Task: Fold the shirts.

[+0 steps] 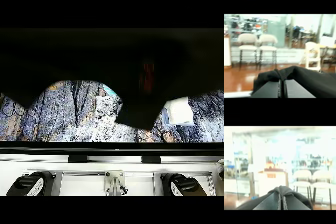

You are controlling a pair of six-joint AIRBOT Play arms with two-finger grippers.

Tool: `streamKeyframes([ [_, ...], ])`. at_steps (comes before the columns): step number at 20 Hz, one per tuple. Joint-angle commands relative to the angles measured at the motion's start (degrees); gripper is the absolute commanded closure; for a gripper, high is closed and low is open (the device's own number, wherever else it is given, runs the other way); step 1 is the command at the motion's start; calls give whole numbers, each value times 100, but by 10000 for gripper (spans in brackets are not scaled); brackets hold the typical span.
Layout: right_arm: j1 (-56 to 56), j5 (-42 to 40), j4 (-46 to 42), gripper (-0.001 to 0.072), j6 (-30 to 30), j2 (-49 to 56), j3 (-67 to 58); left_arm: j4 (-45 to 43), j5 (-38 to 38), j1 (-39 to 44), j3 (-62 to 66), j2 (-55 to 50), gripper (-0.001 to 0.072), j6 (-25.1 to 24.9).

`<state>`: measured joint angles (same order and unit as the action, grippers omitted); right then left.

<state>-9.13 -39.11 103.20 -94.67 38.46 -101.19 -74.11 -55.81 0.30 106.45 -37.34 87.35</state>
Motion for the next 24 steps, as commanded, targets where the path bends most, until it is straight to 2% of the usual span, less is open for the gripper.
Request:
streamKeyframes([
  [1, 2, -330, -52, 647, 170, -57, -131, -778, -1172, -4, -13, 11, 674, 210],
  [4, 2, -1711, -92, 646, 175, 638, -129, -1403, -1711, -4, -907, 2, 674, 210],
  [6, 2, -2957, -227, 647, 365, 1429, -127, -1628, -1696, -4, -1775, -31, 674, 210],
  [8, 0, -3637, -245, 647, 546, 2328, 92, -1700, -1556, -4, -2710, -201, 673, 212],
  [10, 0, -3307, -243, 647, 787, 3215, 555, -1698, -1049, -4, -3626, -614, 674, 286],
  [12, 2, -2387, -70, 647, 1156, 4188, 846, -1698, -184, -4, -4253, -1231, 674, 634],
  [15, 2, -651, 953, 647, 1360, 5412, 844, -1687, 629, -4, -4308, -2437, 674, 1250],
  [18, 0, 896, 1574, 647, 1869, 5945, 841, -1405, 1086, -2, -4094, -3453, 674, 1440],
  [20, 2, 1152, 1456, 646, 1875, 6076, 841, -1045, 1427, -2, -4074, -3941, 673, 1438],
  [24, -2, 400, 979, 645, 1871, 6210, 841, -363, 1620, -4, -4074, -4527, 672, 1440],
])
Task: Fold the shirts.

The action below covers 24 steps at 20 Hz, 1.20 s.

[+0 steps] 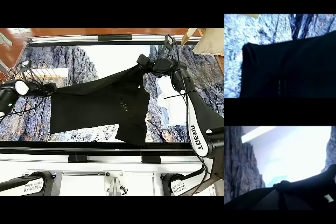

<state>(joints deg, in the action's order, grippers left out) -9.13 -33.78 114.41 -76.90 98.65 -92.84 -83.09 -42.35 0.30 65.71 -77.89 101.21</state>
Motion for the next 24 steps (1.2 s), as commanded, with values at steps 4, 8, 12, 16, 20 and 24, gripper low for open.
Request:
streamKeyframes([
  [4, 98, -894, -144, 31, -363, 31, -9, 793, -776, -155, 214, -509, -7, -146],
  [8, 575, -2874, -1005, 31, -994, -413, -7, 557, -3359, -1049, 551, -503, -3, -1209],
  [12, 1257, -4684, -765, 32, -1631, -420, 122, 1058, -4068, -1904, -96, -459, 8, -1626],
  [16, 1550, -5066, -476, 32, -1788, -420, 525, 1438, -3543, -2188, -826, -531, 142, -2109],
  [20, 1499, -4929, -455, 32, -1812, -420, 667, 1484, -3373, -2168, -931, -815, 6, -2212],
  [24, 1499, -4894, -369, 32, -1810, -417, 667, 1574, -3353, -2092, -942, -999, 7, -2214],
])
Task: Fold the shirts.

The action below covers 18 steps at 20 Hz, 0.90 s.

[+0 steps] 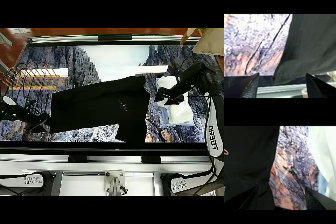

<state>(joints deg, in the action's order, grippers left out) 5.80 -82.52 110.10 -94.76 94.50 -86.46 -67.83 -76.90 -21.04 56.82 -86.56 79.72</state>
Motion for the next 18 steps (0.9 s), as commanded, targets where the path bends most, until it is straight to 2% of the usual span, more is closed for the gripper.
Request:
streamKeyframes([
  [1, 7, -13, 61, 32, -22, -2, 28, 114, 149, 118, -57, -179, 8, -66],
  [4, 7, -15, 63, 32, 76, -2, 28, 498, 321, 479, -55, -385, 19, -57],
  [5, 4, -22, 59, 32, 107, -2, 28, 601, 391, 616, -52, -444, 205, -42],
  [6, 4, -28, 50, 32, 107, -2, 55, 651, 463, 723, -50, -461, 557, -42],
  [7, 4, -68, 39, 32, 107, -2, 157, 684, 490, 787, -50, -455, 673, -44],
  [10, 4, 17, 155, 32, 105, -2, 852, 684, 490, 796, -37, -382, 673, -114],
  [13, 4, 485, 431, 32, 61, -2, 1467, 682, 494, 785, -39, -203, 674, -267],
  [16, 0, 850, 1187, 32, -173, -2, 1648, 682, 527, 785, -39, -26, 674, -284],
  [18, -105, 914, 1316, 32, -260, -2, 1648, 682, 619, 785, -37, 98, 674, -282],
])
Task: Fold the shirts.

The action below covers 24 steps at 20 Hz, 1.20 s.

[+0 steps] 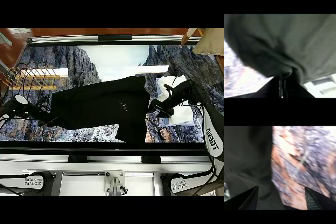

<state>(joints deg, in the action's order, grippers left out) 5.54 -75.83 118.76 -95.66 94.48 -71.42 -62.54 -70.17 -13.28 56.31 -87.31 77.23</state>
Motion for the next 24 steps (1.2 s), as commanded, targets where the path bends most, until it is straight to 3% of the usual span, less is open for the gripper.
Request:
streamKeyframes([
  [1, -199, 269, 415, 32, -221, 9, 144, 153, -28, 9, 13, 236, 674, -33],
  [4, -623, 328, 219, 33, -299, 238, 144, 153, -33, 9, 11, 358, 674, -28],
  [5, -719, 358, 214, 77, -243, 332, 144, 153, -33, 7, 13, 389, 674, -26],
  [6, -804, 420, 216, 167, -162, 398, 144, 155, -31, 9, 13, 420, 674, -28],
  [7, -898, 525, 216, 351, -149, 417, 144, 155, -31, 9, 13, 446, 674, -28],
  [8, -973, 632, 214, 589, -153, 387, 142, 155, -31, 7, 24, 490, 674, -28],
  [9, -1014, 726, 214, 647, -181, 302, 125, 153, -31, 9, 72, 555, 674, -33],
  [14, -1036, 782, -85, 647, -861, -1045, -938, 52, 210, 7, 1508, 1873, 676, -223],
  [16, -1036, 868, -461, 647, -1084, -1937, -1937, 28, 1051, 4, 2468, 2817, 675, -227],
  [19, -1036, 1478, -938, 647, -848, -3154, -3217, 114, 2817, 9, 3528, 4190, 674, -197],
  [21, -1036, 1987, -916, 647, -831, -3919, -3661, 105, 3423, 9, 3799, 4920, 674, -199],
  [24, -1036, 2201, -920, 647, -813, -4828, -3703, -120, 3077, 7, 3814, 5825, 674, -199],
])
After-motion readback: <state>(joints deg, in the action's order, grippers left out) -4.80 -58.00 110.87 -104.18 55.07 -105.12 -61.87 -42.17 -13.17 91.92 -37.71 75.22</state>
